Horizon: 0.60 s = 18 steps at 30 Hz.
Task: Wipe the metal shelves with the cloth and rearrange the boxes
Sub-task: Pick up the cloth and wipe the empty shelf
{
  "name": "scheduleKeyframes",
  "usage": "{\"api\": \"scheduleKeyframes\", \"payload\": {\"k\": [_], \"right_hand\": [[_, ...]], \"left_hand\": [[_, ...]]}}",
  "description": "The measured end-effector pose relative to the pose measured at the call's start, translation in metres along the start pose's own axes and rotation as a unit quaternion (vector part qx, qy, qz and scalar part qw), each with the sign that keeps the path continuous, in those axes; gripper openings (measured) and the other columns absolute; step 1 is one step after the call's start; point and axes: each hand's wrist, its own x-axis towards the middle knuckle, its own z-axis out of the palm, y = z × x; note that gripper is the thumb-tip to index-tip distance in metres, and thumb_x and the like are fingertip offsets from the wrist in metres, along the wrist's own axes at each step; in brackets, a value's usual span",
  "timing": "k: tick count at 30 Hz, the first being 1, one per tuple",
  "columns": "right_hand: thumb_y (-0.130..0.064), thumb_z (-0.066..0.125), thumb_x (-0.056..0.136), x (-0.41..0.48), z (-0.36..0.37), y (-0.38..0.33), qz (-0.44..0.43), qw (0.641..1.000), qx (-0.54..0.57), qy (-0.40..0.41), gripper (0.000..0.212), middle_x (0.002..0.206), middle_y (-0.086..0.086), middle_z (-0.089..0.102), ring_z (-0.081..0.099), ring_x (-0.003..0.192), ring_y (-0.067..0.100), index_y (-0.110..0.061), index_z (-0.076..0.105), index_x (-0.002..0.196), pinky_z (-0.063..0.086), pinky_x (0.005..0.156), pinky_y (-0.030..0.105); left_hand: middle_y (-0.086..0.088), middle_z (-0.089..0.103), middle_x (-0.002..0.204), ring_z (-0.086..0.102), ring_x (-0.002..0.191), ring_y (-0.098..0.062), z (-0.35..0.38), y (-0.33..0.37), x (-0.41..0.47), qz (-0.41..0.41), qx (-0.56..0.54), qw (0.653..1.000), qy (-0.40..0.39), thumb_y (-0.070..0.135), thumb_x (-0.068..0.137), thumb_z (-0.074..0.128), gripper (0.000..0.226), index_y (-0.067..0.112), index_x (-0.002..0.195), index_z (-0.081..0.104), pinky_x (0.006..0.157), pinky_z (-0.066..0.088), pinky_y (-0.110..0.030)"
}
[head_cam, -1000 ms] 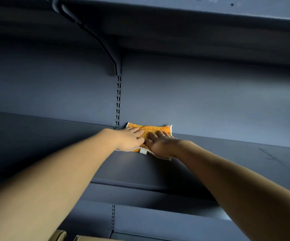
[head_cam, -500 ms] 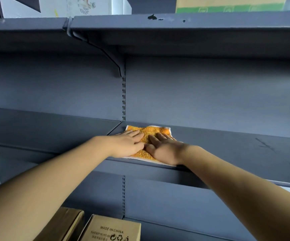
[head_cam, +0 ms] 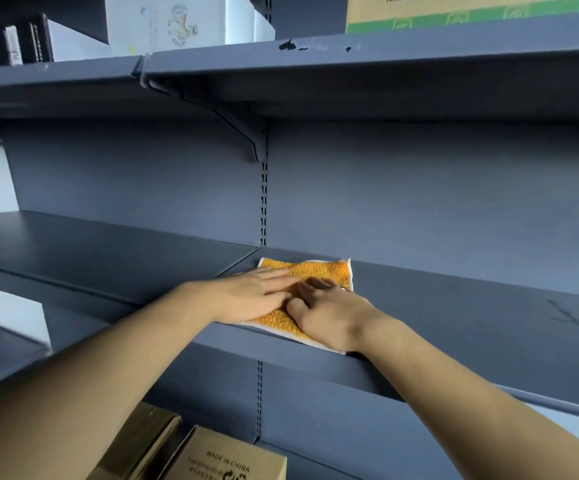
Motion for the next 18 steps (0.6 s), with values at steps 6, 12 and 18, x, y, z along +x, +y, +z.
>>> {"api": "scheduleKeyframes", "payload": {"k": [6,12,18], "right_hand": [[-0.074,0.013,0.097,-0.011,-0.006,-0.003,0.010,0.998,-0.015,-0.053,0.081,0.170,0.000,-0.009,-0.014,0.156,0.019,-0.029,-0.005,0.162,-0.006,0.124,0.039],[-0.074,0.013,0.097,-0.004,-0.005,-0.014,0.062,0.997,-0.028,-0.042,0.079,0.170,-0.005,-0.009,-0.013,0.156,0.015,-0.033,-0.004,0.162,-0.006,0.125,0.040],[-0.050,0.009,0.107,0.017,-0.002,-0.047,0.108,0.987,-0.106,-0.059,0.058,0.170,0.005,-0.012,-0.012,0.156,0.030,-0.033,0.003,0.162,0.001,0.126,0.051]], "left_hand": [[0.018,-0.004,0.167,-0.009,0.153,-0.004,-0.004,0.001,0.003,0.007,0.033,0.999,-0.022,0.048,0.108,0.021,0.054,0.039,0.160,0.008,0.125,-0.008,-0.031],[0.010,-0.009,0.168,-0.011,0.154,-0.009,-0.011,-0.008,0.016,0.055,0.074,0.995,-0.049,0.046,0.109,0.016,0.056,0.031,0.161,0.002,0.121,-0.008,-0.028],[0.005,-0.009,0.169,-0.009,0.154,-0.009,-0.021,-0.040,0.029,0.133,0.118,0.982,-0.056,0.044,0.109,0.012,0.057,0.025,0.161,-0.002,0.125,-0.006,-0.032]]}}
